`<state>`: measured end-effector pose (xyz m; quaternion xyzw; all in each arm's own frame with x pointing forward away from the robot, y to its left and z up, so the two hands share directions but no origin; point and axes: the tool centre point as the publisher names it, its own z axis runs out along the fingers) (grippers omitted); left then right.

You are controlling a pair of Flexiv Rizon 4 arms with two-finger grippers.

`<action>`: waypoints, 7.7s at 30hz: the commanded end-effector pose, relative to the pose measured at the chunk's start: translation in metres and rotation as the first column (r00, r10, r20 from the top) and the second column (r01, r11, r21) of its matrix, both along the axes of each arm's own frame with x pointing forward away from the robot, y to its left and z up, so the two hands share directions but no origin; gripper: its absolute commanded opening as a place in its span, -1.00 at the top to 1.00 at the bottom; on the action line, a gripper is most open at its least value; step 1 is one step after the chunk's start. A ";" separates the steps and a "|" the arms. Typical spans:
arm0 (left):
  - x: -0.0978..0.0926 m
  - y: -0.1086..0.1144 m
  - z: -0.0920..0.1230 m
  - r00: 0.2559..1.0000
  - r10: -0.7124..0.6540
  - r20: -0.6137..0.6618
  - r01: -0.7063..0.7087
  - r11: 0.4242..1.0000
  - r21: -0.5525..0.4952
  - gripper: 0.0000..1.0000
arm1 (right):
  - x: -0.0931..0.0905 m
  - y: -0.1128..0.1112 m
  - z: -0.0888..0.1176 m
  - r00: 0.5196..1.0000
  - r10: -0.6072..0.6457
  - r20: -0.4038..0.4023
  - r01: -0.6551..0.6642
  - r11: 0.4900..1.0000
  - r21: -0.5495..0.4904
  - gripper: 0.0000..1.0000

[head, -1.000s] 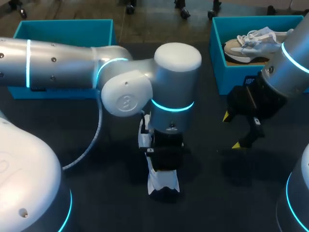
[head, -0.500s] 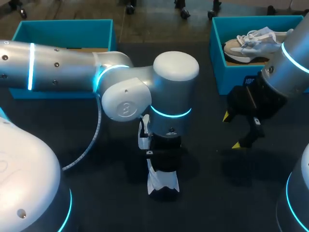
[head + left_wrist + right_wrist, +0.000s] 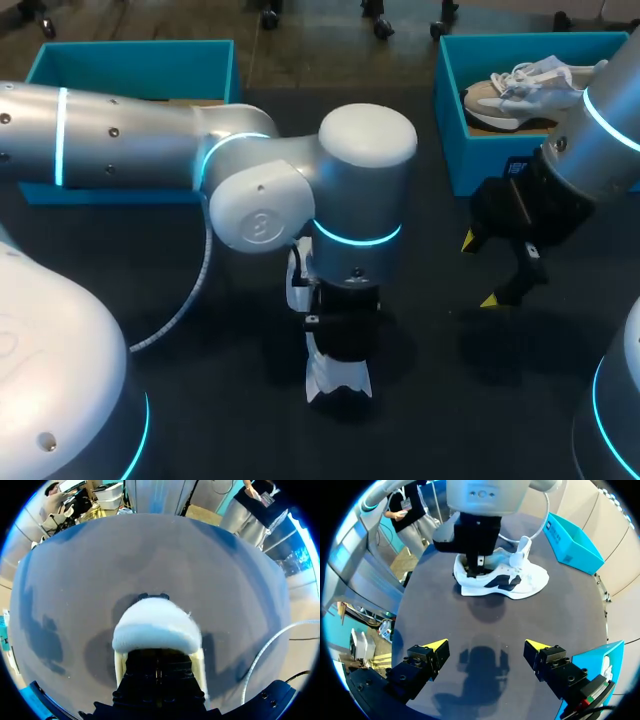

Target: Take the shoe out of the shoebox, open the shoe tongue, remove and reinsert the insole, then place the shoe into the shoebox

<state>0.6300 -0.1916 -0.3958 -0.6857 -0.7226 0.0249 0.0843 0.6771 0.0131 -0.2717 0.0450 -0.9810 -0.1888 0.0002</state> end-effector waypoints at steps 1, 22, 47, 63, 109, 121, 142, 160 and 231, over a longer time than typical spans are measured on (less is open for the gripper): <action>0.009 -0.012 -0.024 0.999 0.031 0.014 -0.031 0.999 0.024 1.00 | -0.001 0.001 -0.001 1.000 -0.001 0.002 0.001 1.000 -0.002 -1.00; 0.024 0.008 0.024 0.993 0.080 0.089 -0.082 0.996 0.019 1.00 | -0.001 0.001 -0.001 1.000 -0.001 0.002 0.001 1.000 -0.002 -1.00; 0.033 0.013 0.028 0.990 0.073 0.122 -0.078 0.996 0.034 -1.00 | -0.001 0.001 -0.001 1.000 -0.001 0.002 0.001 1.000 -0.002 -1.00; 0.045 0.018 0.033 0.986 0.090 0.141 -0.090 0.996 -0.011 -1.00 | -0.001 0.001 -0.001 1.000 -0.001 0.002 0.001 1.000 -0.002 -1.00; 0.138 0.038 0.118 0.966 0.157 0.204 -0.131 0.982 -0.137 -1.00 | -0.001 0.001 -0.001 1.000 -0.001 0.002 0.001 1.000 -0.002 -1.00; 0.154 0.032 0.123 0.971 0.146 0.189 -0.121 0.983 -0.138 0.07 | -0.001 0.001 -0.001 1.000 -0.001 0.002 0.001 1.000 -0.002 -1.00; 0.110 0.014 0.095 0.993 0.064 0.101 -0.051 0.991 -0.126 0.33 | -0.001 0.001 -0.001 1.000 -0.001 0.002 0.001 1.000 -0.002 -1.00; 0.083 0.023 0.093 0.997 0.049 0.052 -0.041 0.989 -0.144 0.41 | -0.001 0.001 -0.001 1.000 -0.001 0.002 0.001 1.000 -0.002 -1.00; -0.003 0.031 0.128 0.576 0.793 -0.197 -0.762 0.609 0.221 -1.00 | -0.001 0.001 -0.001 1.000 -0.001 0.002 0.001 1.000 -0.002 -1.00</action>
